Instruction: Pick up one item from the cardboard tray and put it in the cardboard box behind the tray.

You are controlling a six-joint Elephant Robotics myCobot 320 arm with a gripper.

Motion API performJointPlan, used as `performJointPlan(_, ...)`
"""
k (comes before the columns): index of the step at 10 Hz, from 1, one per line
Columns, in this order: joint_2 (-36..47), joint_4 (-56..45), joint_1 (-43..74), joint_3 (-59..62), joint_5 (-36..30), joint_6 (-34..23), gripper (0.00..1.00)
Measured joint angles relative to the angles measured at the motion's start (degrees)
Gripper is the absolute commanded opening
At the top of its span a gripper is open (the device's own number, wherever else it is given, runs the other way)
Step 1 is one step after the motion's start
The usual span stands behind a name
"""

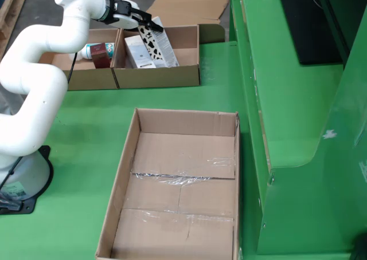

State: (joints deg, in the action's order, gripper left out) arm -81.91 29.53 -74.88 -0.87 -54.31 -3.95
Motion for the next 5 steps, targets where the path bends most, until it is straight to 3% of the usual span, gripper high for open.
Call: performJointPlan(5,-0.7,-0.8,0.3,-0.4,-0.9,0.0,0.70)
